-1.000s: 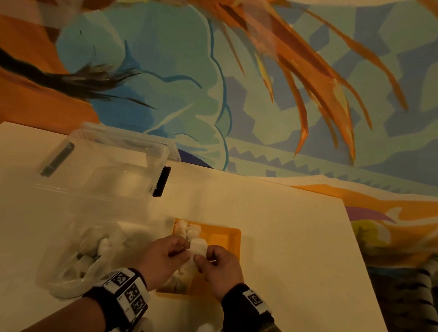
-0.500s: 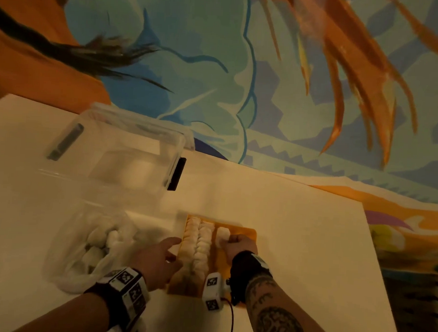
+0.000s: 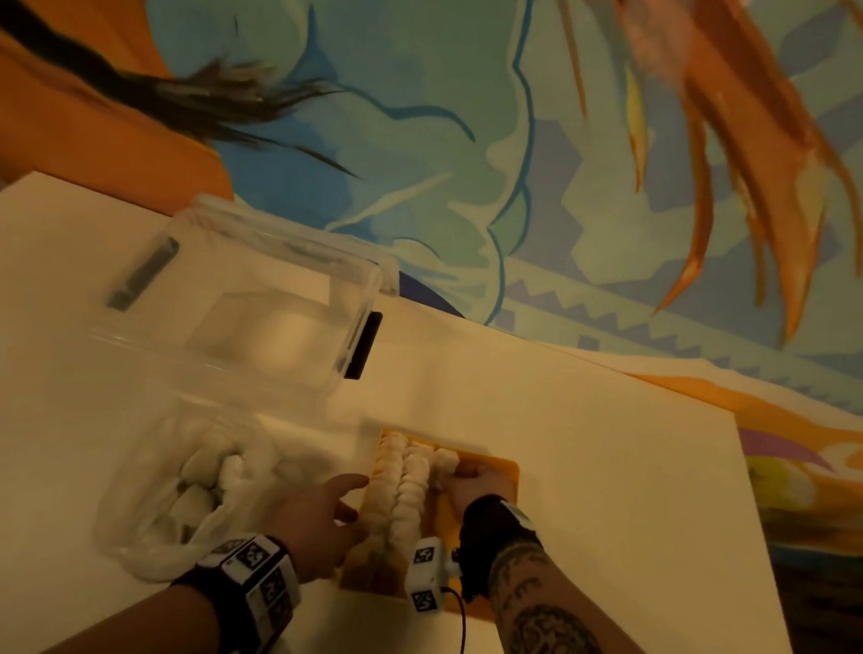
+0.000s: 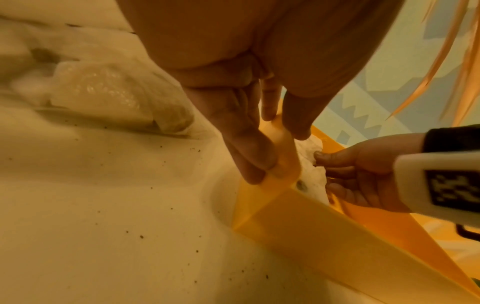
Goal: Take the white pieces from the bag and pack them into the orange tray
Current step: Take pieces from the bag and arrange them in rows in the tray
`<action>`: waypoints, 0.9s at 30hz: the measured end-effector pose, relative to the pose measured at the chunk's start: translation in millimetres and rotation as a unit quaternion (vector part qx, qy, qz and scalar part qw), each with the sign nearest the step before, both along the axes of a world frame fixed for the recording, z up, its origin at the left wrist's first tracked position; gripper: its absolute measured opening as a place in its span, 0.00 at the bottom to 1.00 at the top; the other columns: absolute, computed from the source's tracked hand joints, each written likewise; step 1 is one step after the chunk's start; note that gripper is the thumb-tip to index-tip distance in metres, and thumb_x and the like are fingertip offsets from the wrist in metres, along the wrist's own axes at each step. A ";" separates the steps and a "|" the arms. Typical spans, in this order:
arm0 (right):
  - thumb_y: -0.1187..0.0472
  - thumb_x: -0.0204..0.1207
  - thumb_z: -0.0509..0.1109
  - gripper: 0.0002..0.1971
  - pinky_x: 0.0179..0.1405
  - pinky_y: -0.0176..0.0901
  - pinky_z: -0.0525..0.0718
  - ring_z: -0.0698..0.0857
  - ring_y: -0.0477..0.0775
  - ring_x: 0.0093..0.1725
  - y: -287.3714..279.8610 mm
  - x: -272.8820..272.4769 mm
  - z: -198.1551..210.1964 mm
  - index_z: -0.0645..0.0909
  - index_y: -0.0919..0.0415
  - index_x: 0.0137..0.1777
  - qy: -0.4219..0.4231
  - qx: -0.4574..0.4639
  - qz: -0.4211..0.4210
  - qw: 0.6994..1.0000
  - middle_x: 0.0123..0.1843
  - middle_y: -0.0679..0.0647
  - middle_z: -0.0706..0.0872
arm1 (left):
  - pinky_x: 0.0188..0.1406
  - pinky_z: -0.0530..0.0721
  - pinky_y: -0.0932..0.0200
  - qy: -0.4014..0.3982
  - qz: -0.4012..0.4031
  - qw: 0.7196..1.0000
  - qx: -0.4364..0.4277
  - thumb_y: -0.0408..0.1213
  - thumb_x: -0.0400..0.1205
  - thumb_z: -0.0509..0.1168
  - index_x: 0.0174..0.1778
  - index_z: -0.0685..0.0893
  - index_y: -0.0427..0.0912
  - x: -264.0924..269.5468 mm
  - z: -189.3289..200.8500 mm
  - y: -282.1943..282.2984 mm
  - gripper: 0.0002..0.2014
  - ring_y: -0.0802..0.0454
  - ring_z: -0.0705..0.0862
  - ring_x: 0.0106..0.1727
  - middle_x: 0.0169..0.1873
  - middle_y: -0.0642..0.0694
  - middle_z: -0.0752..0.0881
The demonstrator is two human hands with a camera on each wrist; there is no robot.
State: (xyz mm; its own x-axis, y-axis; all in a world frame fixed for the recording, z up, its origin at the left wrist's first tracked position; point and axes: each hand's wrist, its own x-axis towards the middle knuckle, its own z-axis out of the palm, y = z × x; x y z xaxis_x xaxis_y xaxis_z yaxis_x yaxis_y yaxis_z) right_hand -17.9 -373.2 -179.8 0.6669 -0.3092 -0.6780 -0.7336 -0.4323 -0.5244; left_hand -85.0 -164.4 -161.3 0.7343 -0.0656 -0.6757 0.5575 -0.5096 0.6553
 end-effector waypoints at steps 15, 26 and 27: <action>0.38 0.79 0.58 0.19 0.63 0.45 0.78 0.82 0.55 0.64 -18.7 -121.8 33.8 0.83 0.42 0.62 -0.015 -0.092 0.437 0.895 0.64 0.49 0.86 | 0.37 0.92 0.55 -0.019 -0.045 0.998 0.050 0.47 0.86 0.61 0.82 0.61 0.65 -10.8 6.9 -5.8 0.29 0.48 0.90 0.43 0.64 0.51 0.82; 0.19 0.63 0.59 0.15 0.68 0.35 0.73 0.79 0.46 0.68 -19.8 -122.4 7.3 0.75 0.23 0.40 -0.028 -0.095 0.364 0.926 0.68 0.38 0.83 | 0.58 0.87 0.52 -0.095 -0.082 0.987 0.104 0.53 0.85 0.60 0.72 0.79 0.53 -16.1 54.0 14.1 0.20 0.48 0.88 0.56 0.63 0.48 0.86; 0.15 0.56 0.57 0.20 0.66 0.33 0.73 0.80 0.43 0.65 -17.4 -120.8 10.4 0.75 0.23 0.39 -0.031 -0.095 0.362 0.927 0.64 0.38 0.84 | 0.51 0.90 0.53 -0.120 -0.056 0.988 0.083 0.51 0.84 0.61 0.66 0.83 0.52 -16.3 64.4 24.3 0.16 0.49 0.89 0.49 0.58 0.47 0.88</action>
